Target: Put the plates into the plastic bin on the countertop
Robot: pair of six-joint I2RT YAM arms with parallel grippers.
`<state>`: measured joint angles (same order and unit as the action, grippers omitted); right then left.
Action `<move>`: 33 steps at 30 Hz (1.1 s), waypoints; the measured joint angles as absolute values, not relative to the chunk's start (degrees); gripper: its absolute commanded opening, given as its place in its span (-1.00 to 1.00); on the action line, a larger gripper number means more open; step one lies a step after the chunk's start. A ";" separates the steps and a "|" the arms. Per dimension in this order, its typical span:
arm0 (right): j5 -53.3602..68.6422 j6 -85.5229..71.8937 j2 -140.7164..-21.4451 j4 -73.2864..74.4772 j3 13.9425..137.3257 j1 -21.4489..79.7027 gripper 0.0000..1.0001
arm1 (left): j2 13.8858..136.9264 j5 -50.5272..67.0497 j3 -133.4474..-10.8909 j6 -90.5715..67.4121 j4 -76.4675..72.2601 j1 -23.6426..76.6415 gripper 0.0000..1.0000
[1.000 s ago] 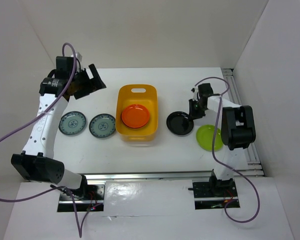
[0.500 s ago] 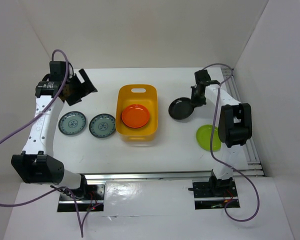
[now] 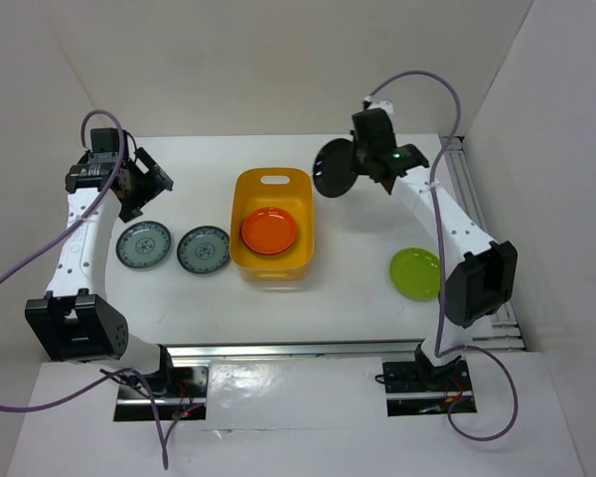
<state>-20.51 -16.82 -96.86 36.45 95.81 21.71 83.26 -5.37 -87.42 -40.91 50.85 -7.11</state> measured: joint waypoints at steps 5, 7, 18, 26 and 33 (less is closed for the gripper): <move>-20.18 -15.09 -96.44 35.75 97.60 34.06 -1.00 | 83.59 -8.56 -83.92 -43.99 52.10 -11.55 1.00; -19.97 -14.04 -97.03 35.75 97.62 37.12 -1.00 | 83.92 -9.52 -83.31 -45.01 53.19 -13.23 1.00; -12.62 -9.67 -104.73 33.87 95.66 40.86 -1.00 | 84.97 -11.81 -78.06 -45.67 53.15 -20.58 1.00; -9.04 -8.21 -111.57 30.50 95.59 41.08 -0.53 | 84.29 -12.12 -71.22 -45.43 51.83 -22.35 1.00; -7.03 -7.29 -112.95 29.87 97.10 41.06 1.00 | 82.39 -10.96 -70.02 -45.32 49.60 -22.59 1.00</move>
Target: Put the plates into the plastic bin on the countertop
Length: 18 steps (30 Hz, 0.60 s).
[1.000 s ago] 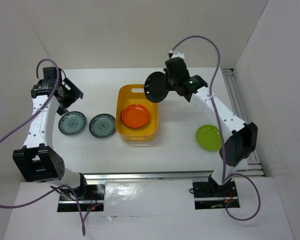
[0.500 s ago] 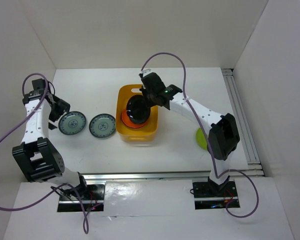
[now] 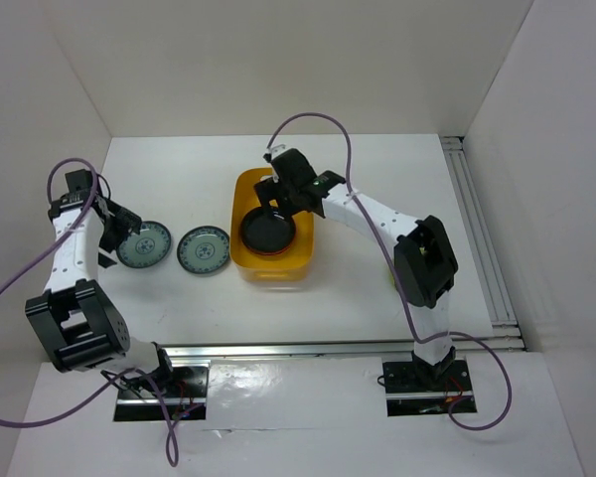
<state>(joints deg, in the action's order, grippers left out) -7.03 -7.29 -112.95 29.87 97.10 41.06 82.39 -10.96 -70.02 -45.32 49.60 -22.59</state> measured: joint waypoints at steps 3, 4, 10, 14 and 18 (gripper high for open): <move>-7.11 -6.96 -112.90 30.06 100.33 41.43 1.00 | 81.06 -9.58 -67.77 -45.32 48.18 -23.35 0.96; -7.31 -6.66 -112.73 30.04 101.91 41.78 1.00 | 80.58 -8.97 -66.59 -45.36 47.68 -23.83 0.93; -7.49 -5.13 -110.15 31.00 109.36 44.82 1.00 | 78.11 -6.66 -57.80 -45.41 44.91 -27.00 0.87; -5.54 -3.70 -104.38 30.96 109.67 46.24 1.00 | 78.00 -3.49 -52.99 -45.21 40.01 -28.71 0.85; -3.57 -2.76 -97.62 30.46 107.81 46.24 1.00 | 77.97 -0.91 -48.53 -45.19 34.37 -29.63 0.85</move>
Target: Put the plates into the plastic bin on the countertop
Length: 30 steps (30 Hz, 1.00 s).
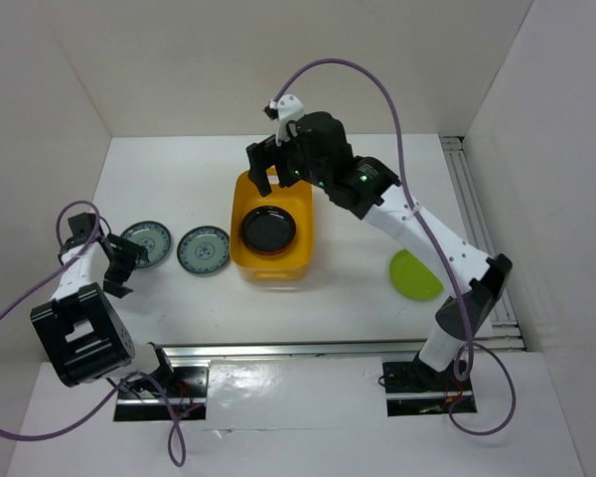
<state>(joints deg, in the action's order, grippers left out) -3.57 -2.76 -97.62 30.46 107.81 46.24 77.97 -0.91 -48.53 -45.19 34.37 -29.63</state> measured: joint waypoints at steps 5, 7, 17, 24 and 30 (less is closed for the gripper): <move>-1.58 -1.93 -93.01 30.13 107.26 45.74 1.00 | 79.22 0.34 -46.81 -45.23 28.69 -29.80 0.85; -1.15 -1.76 -92.60 30.13 107.22 45.71 1.00 | 80.64 0.36 -46.81 -45.50 26.44 -29.80 0.82; -0.36 -1.30 -92.60 30.46 106.15 45.21 1.00 | 87.66 -0.16 -47.44 -46.94 21.71 -29.82 0.63; -0.14 -0.93 -92.60 30.50 106.15 44.66 1.00 | 91.24 -0.27 -50.17 -47.07 19.44 -29.82 0.39; -0.16 -0.91 -92.49 30.52 106.15 43.99 1.00 | 93.43 -0.80 -51.72 -47.09 18.65 -29.80 0.02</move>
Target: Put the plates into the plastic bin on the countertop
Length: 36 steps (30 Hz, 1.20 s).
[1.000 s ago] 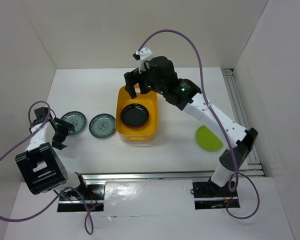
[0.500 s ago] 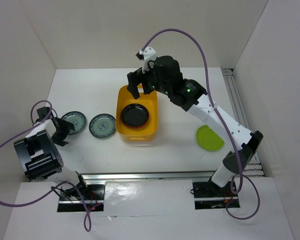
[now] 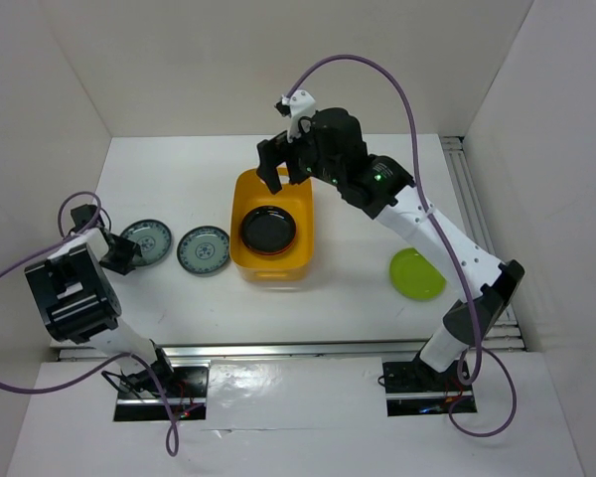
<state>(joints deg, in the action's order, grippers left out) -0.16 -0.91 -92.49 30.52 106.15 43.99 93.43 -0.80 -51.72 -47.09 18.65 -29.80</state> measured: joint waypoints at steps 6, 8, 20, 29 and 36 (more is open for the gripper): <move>-0.14 -0.84 -91.18 30.61 106.15 43.11 1.00 | 96.01 -1.37 -54.00 -47.29 18.57 -29.50 -0.36; -0.16 -0.73 -90.43 30.61 106.17 42.89 1.00 | 96.77 -1.30 -54.68 -47.79 18.37 -29.30 -0.49; -0.12 -0.73 -85.67 30.46 105.38 40.64 1.00 | 100.64 0.43 -62.41 -47.97 23.49 -28.16 -1.00; -1.10 -1.02 -85.14 30.46 104.14 39.55 1.00 | 92.75 -1.37 -79.64 -48.23 28.93 -20.86 -1.00; -3.99 -3.16 -83.22 30.48 101.16 34.41 1.00 | 84.88 2.44 -86.96 -48.07 29.65 -18.41 -1.00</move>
